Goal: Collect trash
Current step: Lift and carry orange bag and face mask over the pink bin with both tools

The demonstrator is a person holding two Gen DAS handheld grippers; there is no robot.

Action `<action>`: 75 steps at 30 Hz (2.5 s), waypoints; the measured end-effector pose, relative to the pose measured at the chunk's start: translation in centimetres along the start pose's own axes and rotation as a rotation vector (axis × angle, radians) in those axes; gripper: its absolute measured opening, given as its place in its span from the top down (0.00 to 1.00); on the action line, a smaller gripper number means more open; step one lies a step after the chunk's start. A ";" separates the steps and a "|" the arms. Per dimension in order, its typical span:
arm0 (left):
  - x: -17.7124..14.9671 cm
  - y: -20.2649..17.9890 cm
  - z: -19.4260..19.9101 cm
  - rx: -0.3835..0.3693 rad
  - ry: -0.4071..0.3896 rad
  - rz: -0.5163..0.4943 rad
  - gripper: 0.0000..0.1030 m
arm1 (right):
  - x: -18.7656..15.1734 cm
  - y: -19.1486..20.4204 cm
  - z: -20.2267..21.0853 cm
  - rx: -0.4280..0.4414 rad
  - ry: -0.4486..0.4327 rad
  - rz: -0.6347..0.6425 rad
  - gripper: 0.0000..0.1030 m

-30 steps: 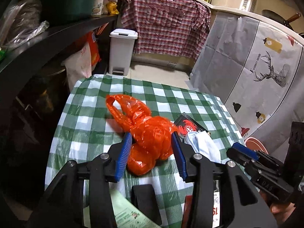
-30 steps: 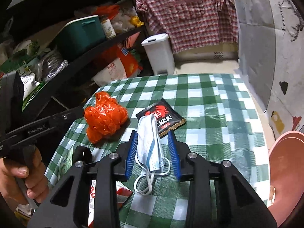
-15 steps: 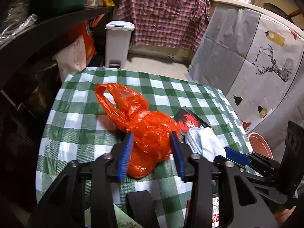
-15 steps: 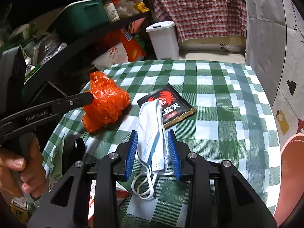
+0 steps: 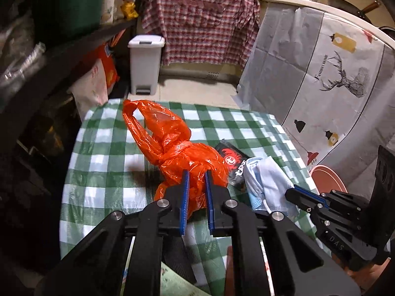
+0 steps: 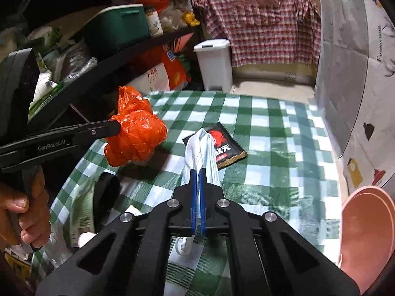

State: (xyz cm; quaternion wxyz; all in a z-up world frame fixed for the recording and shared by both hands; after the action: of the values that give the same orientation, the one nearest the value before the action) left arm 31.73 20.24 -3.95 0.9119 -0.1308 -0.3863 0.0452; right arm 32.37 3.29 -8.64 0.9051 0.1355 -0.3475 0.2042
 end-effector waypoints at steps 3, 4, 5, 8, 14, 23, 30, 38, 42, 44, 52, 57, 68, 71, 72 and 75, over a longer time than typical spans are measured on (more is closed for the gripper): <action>0.4 -1.1 2.1 0.001 -0.023 -0.009 0.88 | 0.5 0.0 2.2 -0.013 -0.025 0.007 0.97; 0.5 -1.3 2.5 0.001 -0.029 -0.011 0.88 | 0.6 0.0 3.1 -0.017 -0.034 0.007 0.97; 0.5 -1.8 3.4 -0.001 -0.041 -0.013 0.88 | 0.8 -0.1 4.3 -0.022 -0.048 0.007 0.97; 0.4 -3.2 5.7 -0.008 -0.066 -0.022 0.88 | 1.1 -0.3 7.3 -0.028 -0.086 0.001 0.97; 0.1 -7.4 10.0 -0.028 -0.122 -0.057 0.88 | 1.4 -1.7 13.5 -0.044 -0.150 -0.031 0.97; -1.6 -13.5 13.7 -0.061 -0.144 -0.102 0.88 | 1.1 -4.6 21.5 -0.071 -0.231 -0.058 0.97; -3.3 -15.8 13.1 -0.087 -0.138 -0.088 0.88 | -0.8 -7.5 24.7 -0.145 -0.283 -0.077 0.97; -5.8 -17.9 10.5 -0.060 -0.115 -0.150 0.88 | -3.9 -11.6 22.7 -0.222 -0.253 -0.168 0.97; -5.6 -17.8 9.6 -0.079 -0.110 -0.135 0.88 | -4.8 -13.1 22.6 -0.235 -0.245 -0.208 0.97; -5.6 -17.8 9.2 -0.083 -0.103 -0.127 0.88 | -5.2 -13.7 22.5 -0.251 -0.245 -0.208 0.97; -5.7 -19.2 8.1 -0.102 -0.097 -0.140 0.88 | -6.0 -14.6 22.5 -0.277 -0.234 -0.196 0.97; -5.9 -20.3 7.5 -0.112 -0.090 -0.152 0.88 | -6.3 -15.6 22.8 -0.283 -0.232 -0.215 0.97; -6.3 -22.3 6.3 -0.121 -0.082 -0.176 0.88 | -6.8 -17.2 23.0 -0.296 -0.227 -0.234 0.97; -6.5 -22.6 6.0 -0.121 -0.080 -0.176 0.88 | -6.9 -17.6 23.0 -0.302 -0.226 -0.241 0.97; -6.4 -22.6 6.0 -0.120 -0.080 -0.177 0.88 | -6.9 -17.7 23.0 -0.303 -0.225 -0.246 0.97; -6.5 -22.9 5.6 -0.120 -0.078 -0.183 0.88 | -6.9 -18.1 23.0 -0.307 -0.222 -0.252 0.97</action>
State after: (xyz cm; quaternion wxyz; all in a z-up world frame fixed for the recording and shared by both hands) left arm 22.74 -1.82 1.59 0.8872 -0.1474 -0.4337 -0.0563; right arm 22.94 -23.45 1.31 0.8896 0.0602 -0.4525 0.0178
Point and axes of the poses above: each gripper's, at about its wrist camera, not at the fingertips, and z roughly against the way its jaws point, y to its left, x to its top, the point moved 2 cm from there along -z, roughly the way its jaws point, and after that the axes turned 6 degrees about -x, right-handed, at the moved point
